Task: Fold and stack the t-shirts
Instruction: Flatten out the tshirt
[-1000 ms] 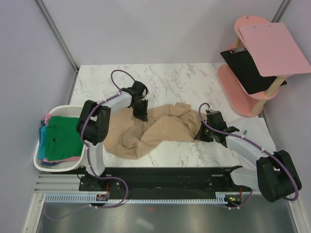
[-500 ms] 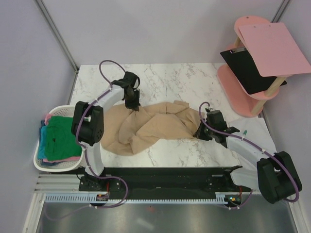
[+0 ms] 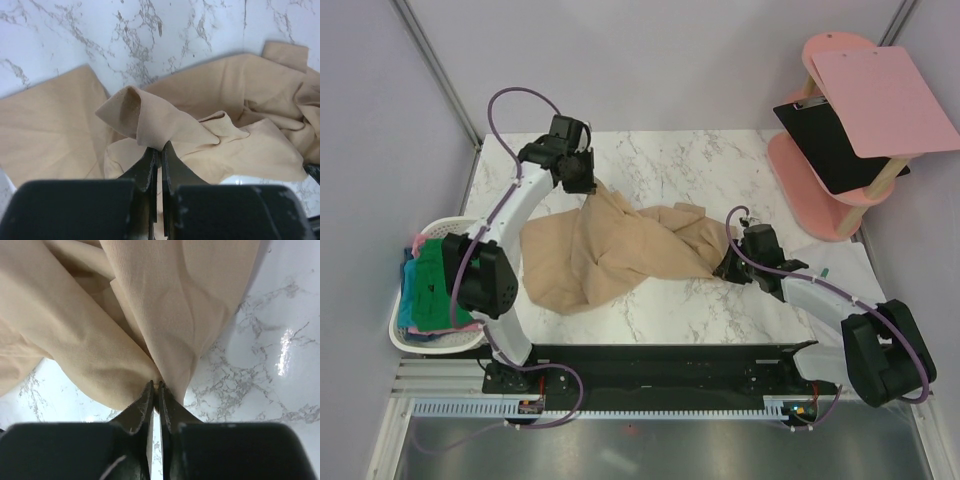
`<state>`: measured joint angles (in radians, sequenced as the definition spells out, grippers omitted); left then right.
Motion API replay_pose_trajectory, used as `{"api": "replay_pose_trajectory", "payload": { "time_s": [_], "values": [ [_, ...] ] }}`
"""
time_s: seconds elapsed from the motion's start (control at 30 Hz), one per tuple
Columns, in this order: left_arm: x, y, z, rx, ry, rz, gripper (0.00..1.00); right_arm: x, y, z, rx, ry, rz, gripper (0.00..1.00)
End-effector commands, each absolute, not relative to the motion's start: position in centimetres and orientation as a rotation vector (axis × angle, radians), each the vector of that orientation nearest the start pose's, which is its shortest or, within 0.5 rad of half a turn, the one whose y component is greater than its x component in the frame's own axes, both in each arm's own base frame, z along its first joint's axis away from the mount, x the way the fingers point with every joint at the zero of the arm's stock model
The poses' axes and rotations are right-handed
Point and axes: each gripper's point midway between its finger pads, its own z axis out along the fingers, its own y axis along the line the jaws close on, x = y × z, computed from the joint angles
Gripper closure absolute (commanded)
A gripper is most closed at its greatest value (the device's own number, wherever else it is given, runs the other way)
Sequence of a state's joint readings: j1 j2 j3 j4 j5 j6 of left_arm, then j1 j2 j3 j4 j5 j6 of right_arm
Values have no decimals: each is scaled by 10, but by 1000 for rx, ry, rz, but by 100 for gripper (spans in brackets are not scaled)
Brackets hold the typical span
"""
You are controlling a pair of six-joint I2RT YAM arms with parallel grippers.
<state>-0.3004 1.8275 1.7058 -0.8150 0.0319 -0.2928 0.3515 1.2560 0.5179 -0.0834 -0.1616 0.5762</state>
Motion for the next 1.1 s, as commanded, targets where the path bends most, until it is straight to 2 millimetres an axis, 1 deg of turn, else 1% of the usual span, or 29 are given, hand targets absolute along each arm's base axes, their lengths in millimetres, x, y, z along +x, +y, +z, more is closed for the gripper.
{"api": "replay_pose_trajectory", "payload": {
  "time_s": [0.0,0.03,0.1,0.13,0.17,0.2,0.23,0.27,0.3,0.33,0.37,0.4,0.43,0.47,0.5,0.53,0.57,0.63,0.7,0.73,0.77,0.8,0.83,0.87,0.9,0.93,1.03,1.07],
  "values": [
    [386,-137,210,15,2475,-291,98,265,156,48,147,2432,651,82],
    [365,-136,206,-3,2493,-322,98,264,155,48,140,2434,650,65],
    [342,-138,199,-41,2517,-368,98,261,155,53,116,2415,659,50],
    [321,-141,178,-37,2579,-386,98,262,155,61,112,2386,668,31],
    [307,-142,184,-37,2559,-410,98,262,156,66,100,2369,675,20],
    [296,-145,178,-61,2576,-431,98,262,156,70,96,2354,679,10],
    [275,-148,159,-48,2630,-433,98,264,157,81,87,2314,695,2],
    [263,-150,159,-48,2629,-453,98,266,158,90,76,2287,705,2],
    [252,-155,153,-79,2651,-489,98,267,160,98,64,2257,721,2],
    [233,-160,137,-57,2701,-497,98,269,162,109,54,2215,737,2],
    [224,-163,131,-59,2719,-500,98,271,164,117,43,2186,750,2],
    [216,-168,130,-83,2718,-524,98,274,168,125,25,2156,777,2],
    [199,-173,116,-56,2766,-516,98,278,171,130,12,2130,793,2],
    [193,-175,111,-71,2780,-511,98,282,175,136,-3,2116,811,2],
    [186,-180,106,-90,2798,-531,98,285,179,138,-17,2109,822,2],
    [171,-180,93,-69,2848,-514,98,286,183,129,-28,2148,831,2],
    [166,-181,88,-69,2864,-507,98,291,187,134,-39,2146,838,2],
    [148,-182,76,-71,2911,-496,98,294,193,125,-41,2186,841,2],
    [139,-183,75,-65,2921,-507,98,296,197,124,-44,2186,857,2],
    [134,-184,77,-45,2914,-524,89,295,199,120,-48,2197,860,2],
    [133,-185,81,-36,2898,-544,73,295,200,118,-42,2204,861,2],
    [134,-185,85,-34,2875,-551,33,295,200,117,-42,2200,864,2],
    [134,-186,97,-21,2819,-588,11,294,201,115,-43,2203,867,2],
    [137,-185,105,-22,2784,-601,1,293,201,113,-44,2206,867,2],
    [140,-181,110,-28,2748,-588,0,293,202,112,-45,2208,867,2],
    [142,-180,124,-23,2686,-618,0,291,201,108,-44,2216,865,2],
    [148,-173,139,-19,2616,-601,0,290,199,101,-35,2233,856,2],
    [148,-172,140,-2,2612,-596,0,290,200,101,-33,2230,860,2]
  ]
}}
